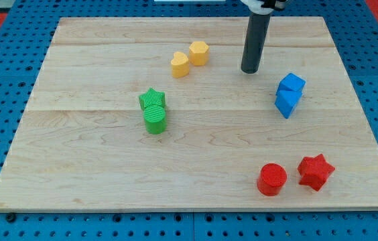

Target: Point your arm to the center right

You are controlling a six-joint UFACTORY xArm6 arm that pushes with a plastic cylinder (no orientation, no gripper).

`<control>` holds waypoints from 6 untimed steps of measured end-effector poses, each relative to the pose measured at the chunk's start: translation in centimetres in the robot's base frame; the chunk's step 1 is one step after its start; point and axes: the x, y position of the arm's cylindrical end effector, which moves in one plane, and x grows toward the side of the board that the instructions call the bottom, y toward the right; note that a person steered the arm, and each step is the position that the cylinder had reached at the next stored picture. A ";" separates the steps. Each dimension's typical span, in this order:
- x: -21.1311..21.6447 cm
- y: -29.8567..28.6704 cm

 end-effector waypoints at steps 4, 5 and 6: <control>-1.5 6.7; -1.5 13.2; 1.8 15.8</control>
